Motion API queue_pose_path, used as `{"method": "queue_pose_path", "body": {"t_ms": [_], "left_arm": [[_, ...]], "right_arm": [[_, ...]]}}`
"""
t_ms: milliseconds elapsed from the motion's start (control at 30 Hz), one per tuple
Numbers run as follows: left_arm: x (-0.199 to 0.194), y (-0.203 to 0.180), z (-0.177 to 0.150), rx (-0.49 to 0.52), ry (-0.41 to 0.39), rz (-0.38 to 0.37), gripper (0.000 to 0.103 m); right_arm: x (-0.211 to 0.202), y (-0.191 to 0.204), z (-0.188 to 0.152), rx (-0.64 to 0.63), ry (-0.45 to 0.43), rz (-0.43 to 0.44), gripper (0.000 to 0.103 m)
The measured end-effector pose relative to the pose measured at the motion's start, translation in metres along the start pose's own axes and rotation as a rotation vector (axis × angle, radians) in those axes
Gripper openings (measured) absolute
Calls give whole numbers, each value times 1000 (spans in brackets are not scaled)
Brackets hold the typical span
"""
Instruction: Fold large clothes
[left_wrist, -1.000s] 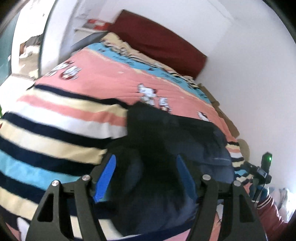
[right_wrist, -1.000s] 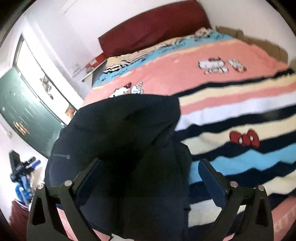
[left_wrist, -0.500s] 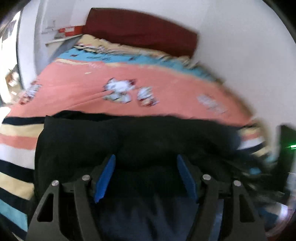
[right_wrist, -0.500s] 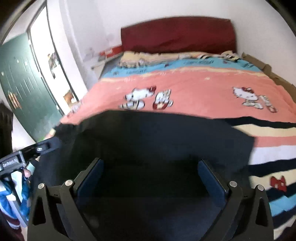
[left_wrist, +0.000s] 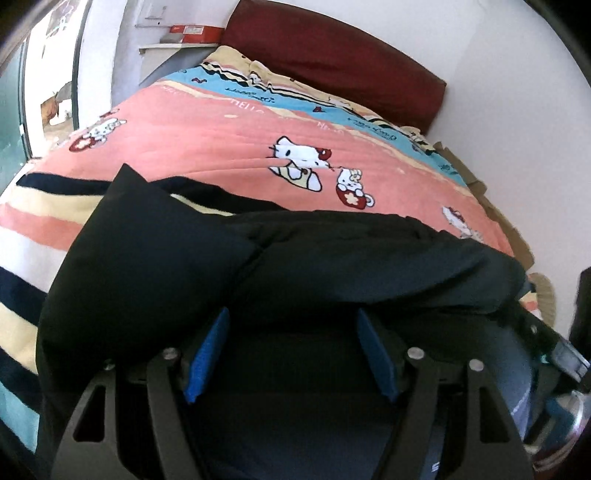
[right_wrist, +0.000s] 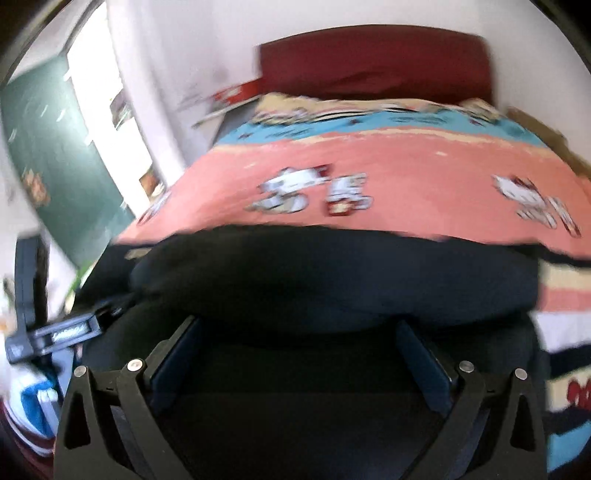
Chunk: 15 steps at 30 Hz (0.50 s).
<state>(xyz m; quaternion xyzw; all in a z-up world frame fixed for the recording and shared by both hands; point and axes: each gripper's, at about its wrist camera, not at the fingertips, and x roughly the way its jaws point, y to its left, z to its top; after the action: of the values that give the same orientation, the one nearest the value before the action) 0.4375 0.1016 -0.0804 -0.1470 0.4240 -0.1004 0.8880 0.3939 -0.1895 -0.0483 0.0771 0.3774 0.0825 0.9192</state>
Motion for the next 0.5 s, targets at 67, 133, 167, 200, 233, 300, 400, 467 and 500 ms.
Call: {"method": "queue_pose_path", "body": {"t_ms": [67,133,167,200,233,300,400,467,500], "left_arm": [[-4,7,0,-24,-3,-37,69],[-9,14,0,-32,-3,-58,69],[-12,17,0,-32,0,-53,69],[-17,22,1,-30,4,-29,69],[-23,25,2,-25,2,2,69],[-38,29,1,-2,-16,80,69],[-70,31,-10,27,-65,106,69],[-86,29,-20,34,-89,74,69],[-91,27,-27,42,-89,63,69]], "right_arm": [[-3,-42,-5,104,11,-37,100],[-2,-76,-16,177,52,-49,99],[-4,-89,-24,205,63,-51,99],[-7,-97,-28,219,67,-61,99],[-13,-103,-34,224,68,-79,99],[-25,-107,-38,206,56,-127,99],[-58,-95,-43,139,1,-211,99],[-76,-79,-49,100,-33,-188,99],[-84,-69,-53,84,-49,-163,99]]}}
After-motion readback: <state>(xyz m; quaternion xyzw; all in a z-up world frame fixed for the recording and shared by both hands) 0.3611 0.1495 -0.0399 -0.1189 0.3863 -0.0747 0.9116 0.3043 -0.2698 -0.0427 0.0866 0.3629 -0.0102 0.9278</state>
